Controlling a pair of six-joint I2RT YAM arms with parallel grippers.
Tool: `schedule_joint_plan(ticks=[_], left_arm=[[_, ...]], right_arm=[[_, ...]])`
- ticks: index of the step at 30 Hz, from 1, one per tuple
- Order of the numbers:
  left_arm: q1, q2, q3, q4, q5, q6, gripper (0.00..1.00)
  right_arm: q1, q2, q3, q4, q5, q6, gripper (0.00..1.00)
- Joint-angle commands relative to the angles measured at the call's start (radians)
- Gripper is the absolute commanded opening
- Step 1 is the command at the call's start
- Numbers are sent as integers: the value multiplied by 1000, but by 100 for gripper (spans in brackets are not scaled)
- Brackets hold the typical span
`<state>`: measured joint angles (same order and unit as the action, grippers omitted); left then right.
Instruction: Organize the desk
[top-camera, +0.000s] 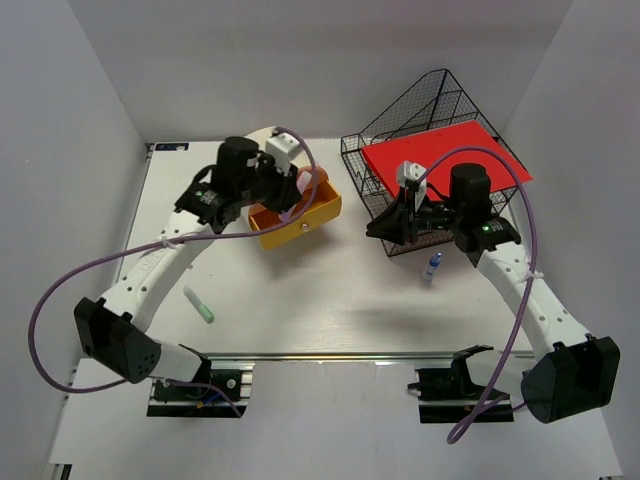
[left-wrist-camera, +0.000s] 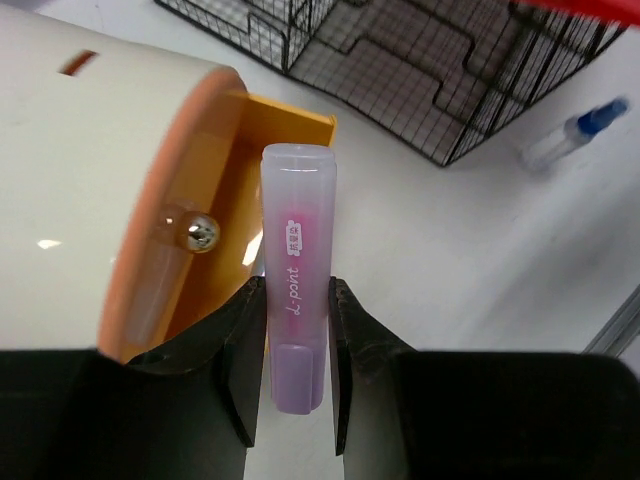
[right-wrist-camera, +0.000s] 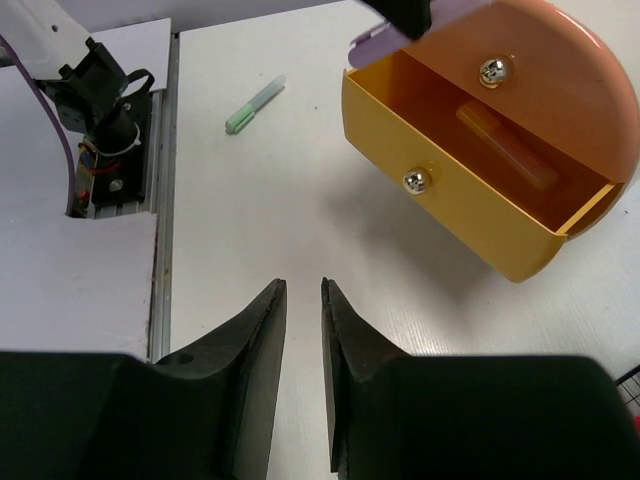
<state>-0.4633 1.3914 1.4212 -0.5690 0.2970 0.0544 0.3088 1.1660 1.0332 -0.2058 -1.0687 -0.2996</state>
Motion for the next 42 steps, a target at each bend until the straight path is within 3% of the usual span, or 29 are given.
schedule_joint_plan(ticks=[1,7,12,19,21,25,28,29,31,35,42], left_arm=[[-64,0,18,-29,-210,103,0],[-121,52,41,-5,-441,189,0],[-130,112,65,-25,-452,280,0],[-140,80,-16,12,-406,361,1],[-149,71,-37,18,-418,364,4],[-149,64,-59,24,-430,369,22],[-149,70,-62,21,-444,363,30],[-149,69,-61,21,-443,363,38],[-149,60,-53,26,-435,355,41],[-158,35,-28,37,-427,338,57],[-158,-20,-14,46,-411,260,55]], right_arm=[[-14,-5,2,17,-7,-19,27],[-22,6,10,2,-16,-30,26],[-27,4,8,2,-22,-30,26],[-39,3,8,2,-33,-30,26],[-39,1,8,0,-36,-30,26],[-42,7,8,0,-40,-30,26],[-43,6,8,-3,-40,-30,26],[-43,7,8,-1,-40,-32,26],[-46,4,8,-1,-42,-32,26],[-50,8,8,-4,-45,-32,26],[-50,3,11,-7,-42,-38,26]])
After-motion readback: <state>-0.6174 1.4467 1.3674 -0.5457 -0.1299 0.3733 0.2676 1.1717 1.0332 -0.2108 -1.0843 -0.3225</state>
